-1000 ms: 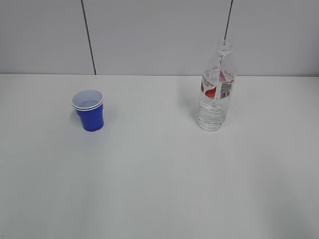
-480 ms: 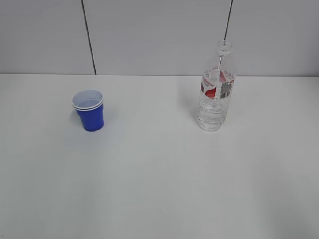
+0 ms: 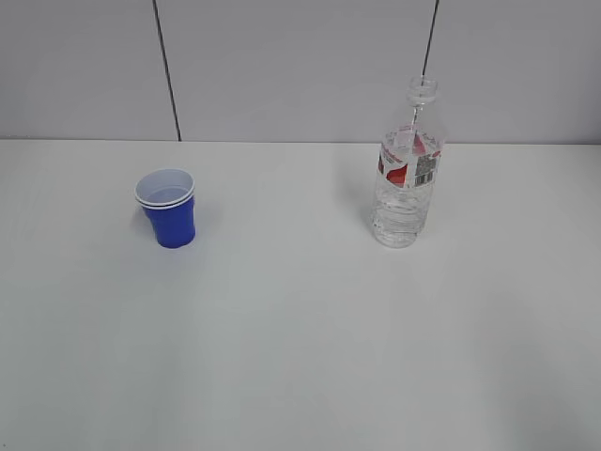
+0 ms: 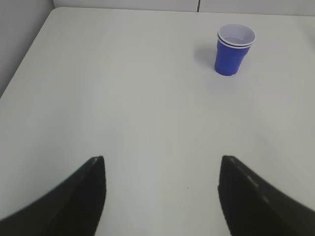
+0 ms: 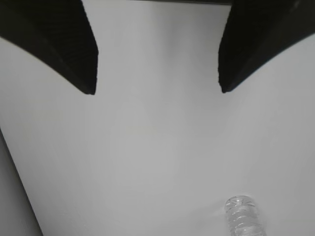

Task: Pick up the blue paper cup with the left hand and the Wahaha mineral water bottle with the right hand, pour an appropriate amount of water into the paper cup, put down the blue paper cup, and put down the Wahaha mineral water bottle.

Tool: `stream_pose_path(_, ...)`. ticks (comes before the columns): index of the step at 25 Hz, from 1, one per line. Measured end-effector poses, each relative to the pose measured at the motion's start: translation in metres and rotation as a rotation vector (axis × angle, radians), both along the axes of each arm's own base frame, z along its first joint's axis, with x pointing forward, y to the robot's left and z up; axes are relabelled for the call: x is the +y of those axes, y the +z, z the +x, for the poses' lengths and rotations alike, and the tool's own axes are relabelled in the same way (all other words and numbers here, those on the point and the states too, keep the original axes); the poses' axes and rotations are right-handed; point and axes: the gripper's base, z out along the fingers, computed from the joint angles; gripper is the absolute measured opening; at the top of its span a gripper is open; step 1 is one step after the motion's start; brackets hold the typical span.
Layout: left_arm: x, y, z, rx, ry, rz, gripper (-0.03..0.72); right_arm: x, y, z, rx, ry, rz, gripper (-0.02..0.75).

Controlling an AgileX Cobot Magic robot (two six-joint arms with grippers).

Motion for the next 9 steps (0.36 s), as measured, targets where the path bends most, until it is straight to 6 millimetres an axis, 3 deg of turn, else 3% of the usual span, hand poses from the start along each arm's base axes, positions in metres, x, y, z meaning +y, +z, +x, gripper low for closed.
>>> stream_pose_path(9, 0.0000, 0.0000, 0.0000, 0.000, 0.000, 0.000, 0.532, 0.0000, 0.0000, 0.0000, 0.000, 0.000, 0.000, 0.568)
